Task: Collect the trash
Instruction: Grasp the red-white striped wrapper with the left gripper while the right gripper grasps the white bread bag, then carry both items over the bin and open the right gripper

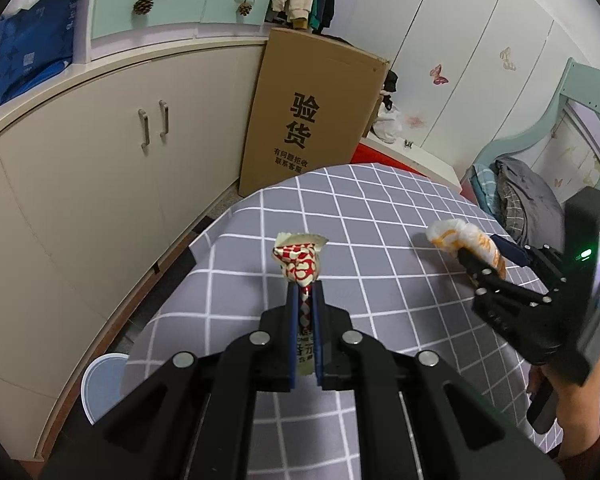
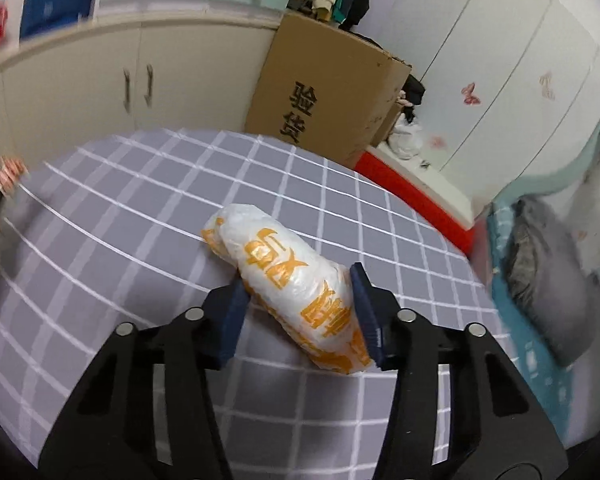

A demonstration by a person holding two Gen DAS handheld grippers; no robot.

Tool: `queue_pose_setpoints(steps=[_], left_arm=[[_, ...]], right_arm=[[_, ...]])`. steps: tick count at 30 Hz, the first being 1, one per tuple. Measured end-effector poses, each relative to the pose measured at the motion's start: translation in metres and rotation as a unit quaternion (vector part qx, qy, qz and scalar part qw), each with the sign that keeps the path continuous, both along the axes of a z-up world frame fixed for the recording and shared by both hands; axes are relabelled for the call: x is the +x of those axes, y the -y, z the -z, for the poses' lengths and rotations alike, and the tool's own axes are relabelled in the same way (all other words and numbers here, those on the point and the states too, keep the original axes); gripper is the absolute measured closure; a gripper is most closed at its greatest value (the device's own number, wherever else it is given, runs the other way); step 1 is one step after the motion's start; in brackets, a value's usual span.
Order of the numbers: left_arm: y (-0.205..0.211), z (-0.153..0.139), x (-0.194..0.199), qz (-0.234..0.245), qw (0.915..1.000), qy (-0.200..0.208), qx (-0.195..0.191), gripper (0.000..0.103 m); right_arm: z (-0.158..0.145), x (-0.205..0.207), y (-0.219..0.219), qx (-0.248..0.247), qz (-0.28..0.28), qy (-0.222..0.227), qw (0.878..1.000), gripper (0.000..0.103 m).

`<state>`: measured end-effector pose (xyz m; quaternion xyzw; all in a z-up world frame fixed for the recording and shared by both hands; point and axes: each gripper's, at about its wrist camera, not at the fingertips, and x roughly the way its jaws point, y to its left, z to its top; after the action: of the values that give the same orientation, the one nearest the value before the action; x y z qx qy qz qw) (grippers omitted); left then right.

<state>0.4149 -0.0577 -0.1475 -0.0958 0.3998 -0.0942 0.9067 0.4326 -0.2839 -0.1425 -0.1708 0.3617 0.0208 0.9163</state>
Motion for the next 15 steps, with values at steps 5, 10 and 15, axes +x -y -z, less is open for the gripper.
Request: queue_pose_setpoints(steps=[5,10,15], left_arm=[[-0.023,-0.007,-0.023,-0.006,0.9999,0.004,-0.009,0.097],[-0.071,-0.015,-0.061,-0.027,0.9995,0.014,-0.011,0.097],[-0.128,-0.015,-0.101,-0.067,0.9975,0.023,-0.002,0.097]], right_arm=[[-0.029,-0.024,-0.034,0.047,-0.031,0.017,0.998,0.057],[-0.053,-0.061,-0.091,0.088,-0.079,0.033,0.992,0.057],[-0.057,-0.09,-0.155,0.131,-0.124,0.032,0.983,0.057]])
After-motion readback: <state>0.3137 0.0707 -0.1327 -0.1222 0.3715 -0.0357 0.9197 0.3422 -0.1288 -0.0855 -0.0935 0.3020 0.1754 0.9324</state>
